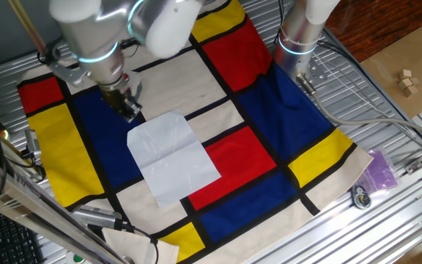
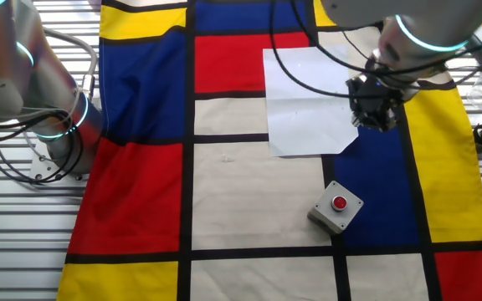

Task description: Flip over and spread out the paper that is laid flat on the table

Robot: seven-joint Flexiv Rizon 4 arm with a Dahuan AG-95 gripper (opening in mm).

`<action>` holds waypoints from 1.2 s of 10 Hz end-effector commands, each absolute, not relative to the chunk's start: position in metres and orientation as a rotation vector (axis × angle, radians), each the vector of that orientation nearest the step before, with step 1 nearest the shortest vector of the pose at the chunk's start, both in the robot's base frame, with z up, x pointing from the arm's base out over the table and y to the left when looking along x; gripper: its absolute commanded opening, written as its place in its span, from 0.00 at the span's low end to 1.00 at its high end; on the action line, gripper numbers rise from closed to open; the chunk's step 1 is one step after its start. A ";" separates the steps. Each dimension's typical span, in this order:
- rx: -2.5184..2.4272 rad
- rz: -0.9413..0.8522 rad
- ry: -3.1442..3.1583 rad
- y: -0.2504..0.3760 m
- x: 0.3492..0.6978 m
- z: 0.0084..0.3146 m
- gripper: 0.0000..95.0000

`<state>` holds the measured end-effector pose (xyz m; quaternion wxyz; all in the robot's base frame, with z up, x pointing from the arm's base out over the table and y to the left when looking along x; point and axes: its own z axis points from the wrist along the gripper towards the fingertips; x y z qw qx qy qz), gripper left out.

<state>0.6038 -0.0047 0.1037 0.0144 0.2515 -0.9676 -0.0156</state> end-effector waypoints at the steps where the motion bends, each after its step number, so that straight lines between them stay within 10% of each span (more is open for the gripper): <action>1: 0.793 -0.051 -3.015 -0.005 0.602 0.098 0.00; 12: 0.791 -0.037 -3.012 -0.008 0.604 0.066 0.00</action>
